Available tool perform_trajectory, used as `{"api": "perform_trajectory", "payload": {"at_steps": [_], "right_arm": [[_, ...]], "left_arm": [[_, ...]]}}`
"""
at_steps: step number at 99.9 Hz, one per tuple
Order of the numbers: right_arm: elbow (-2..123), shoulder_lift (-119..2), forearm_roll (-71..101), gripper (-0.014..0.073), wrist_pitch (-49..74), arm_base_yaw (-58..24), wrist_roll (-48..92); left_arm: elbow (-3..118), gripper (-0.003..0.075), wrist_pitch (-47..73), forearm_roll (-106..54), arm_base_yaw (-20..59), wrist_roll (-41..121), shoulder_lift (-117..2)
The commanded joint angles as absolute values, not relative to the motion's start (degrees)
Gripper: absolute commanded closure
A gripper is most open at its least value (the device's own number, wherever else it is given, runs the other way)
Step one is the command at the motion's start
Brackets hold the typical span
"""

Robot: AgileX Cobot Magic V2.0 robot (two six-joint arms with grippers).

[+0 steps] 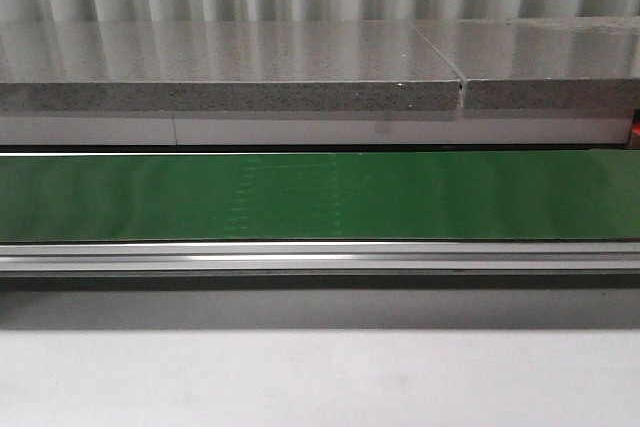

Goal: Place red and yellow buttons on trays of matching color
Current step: 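Grasp the red push-button with the left gripper and lift it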

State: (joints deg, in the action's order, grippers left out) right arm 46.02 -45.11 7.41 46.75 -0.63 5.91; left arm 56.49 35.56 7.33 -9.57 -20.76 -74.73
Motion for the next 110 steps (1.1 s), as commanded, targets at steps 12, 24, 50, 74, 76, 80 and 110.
{"api": "perform_trajectory", "payload": {"at_steps": [12,24,50,74,76,80,110], "right_arm": [[47.42,-44.74,7.35,0.0661,43.73,-0.7,6.28],[47.42,-44.74,7.35,0.0661,43.73,-0.7,6.28],[47.42,-44.74,7.35,0.0661,43.73,-0.7,6.28],[47.42,-44.74,7.35,0.0661,43.73,-0.7,6.28],[47.42,-44.74,7.35,0.0661,43.73,-0.7,6.28],[47.42,-44.74,7.35,0.0661,43.73,-0.7,6.28],[47.42,-44.74,7.35,0.0661,43.73,-0.7,6.28]], "left_arm": [[59.87,0.074,34.4,5.78,-4.83,-18.38,-74.42],[59.87,0.074,34.4,5.2,-4.25,-18.38,-76.42],[59.87,0.074,34.4,4.66,-4.25,-18.38,-82.34],[59.87,0.0736,35.33,4.66,-4.25,-18.14,-83.95],[59.98,0.0734,35.54,4.66,-4.25,-17.74,-83.95],[60.01,0.0716,35.77,4.66,-4.25,-16.91,-83.95],[61.21,0.0213,36.96,-2.97,-4.25,-8.19,-83.95]]}}
